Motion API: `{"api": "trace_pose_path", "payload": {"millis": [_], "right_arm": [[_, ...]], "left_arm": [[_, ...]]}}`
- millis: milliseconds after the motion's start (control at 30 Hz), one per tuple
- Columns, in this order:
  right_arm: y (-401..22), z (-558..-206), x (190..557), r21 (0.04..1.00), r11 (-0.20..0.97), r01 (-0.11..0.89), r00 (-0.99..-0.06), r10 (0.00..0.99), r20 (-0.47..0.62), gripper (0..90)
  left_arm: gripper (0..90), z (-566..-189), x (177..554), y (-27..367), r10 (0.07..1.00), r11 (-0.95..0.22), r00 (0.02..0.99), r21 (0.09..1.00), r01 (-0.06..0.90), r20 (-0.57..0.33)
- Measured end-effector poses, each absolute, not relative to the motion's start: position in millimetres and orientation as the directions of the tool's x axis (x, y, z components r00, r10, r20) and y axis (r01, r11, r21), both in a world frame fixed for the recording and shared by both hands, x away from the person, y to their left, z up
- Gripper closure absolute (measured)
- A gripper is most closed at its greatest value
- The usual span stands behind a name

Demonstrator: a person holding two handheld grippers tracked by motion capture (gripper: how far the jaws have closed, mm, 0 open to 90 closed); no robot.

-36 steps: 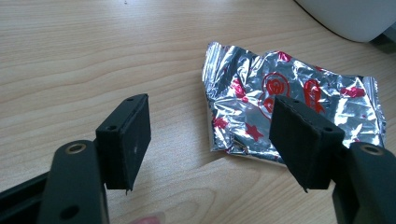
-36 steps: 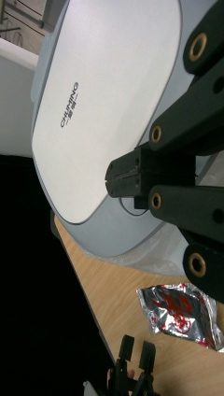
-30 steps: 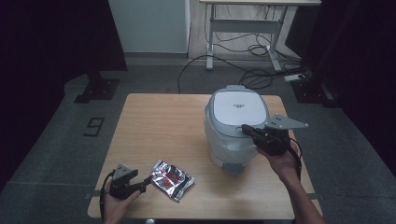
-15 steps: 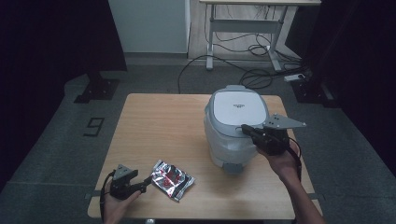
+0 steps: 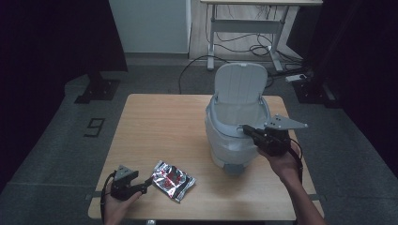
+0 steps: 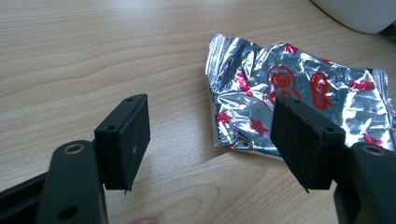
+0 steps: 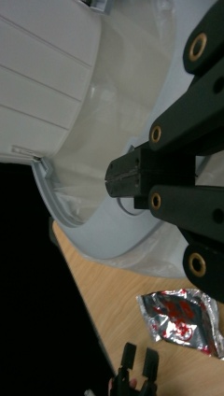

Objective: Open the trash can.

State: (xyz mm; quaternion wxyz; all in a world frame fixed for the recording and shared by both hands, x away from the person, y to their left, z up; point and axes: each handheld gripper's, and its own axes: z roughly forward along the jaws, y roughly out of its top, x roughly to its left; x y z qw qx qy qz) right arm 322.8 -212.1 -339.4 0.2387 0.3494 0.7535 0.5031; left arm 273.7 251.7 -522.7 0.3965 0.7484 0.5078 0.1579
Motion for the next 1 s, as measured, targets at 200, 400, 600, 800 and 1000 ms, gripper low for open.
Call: {"api": "trace_pose_path", "payload": {"millis": [200,400,600,800,1000], "right_arm": [[-218,-338,326,0.928,0.222,0.300,-0.660,0.751,0.033,90.0],[-227,-341,323,0.941,0.188,0.280,-0.661,0.749,0.047,90.0],[-249,-344,306,0.957,0.165,0.239,-0.659,0.751,0.035,90.0],[-276,-368,288,0.965,0.136,0.224,-0.643,0.765,0.041,90.0],[-296,-404,281,0.957,0.133,0.256,-0.613,0.788,0.055,90.0]], "left_arm": [[28.7,-522,274,254,0.885,-0.153,0.430,0.757,0.635,-0.182],[28.8,-522,274,257,0.885,-0.134,0.422,0.758,0.638,-0.198],[28.8,-522,274,257,0.883,-0.136,0.425,0.758,0.637,-0.199],[28.8,-523,274,255,0.883,-0.140,0.427,0.758,0.637,-0.196],[28.8,-523,274,254,0.884,-0.145,0.427,0.754,0.640,-0.193]]}}
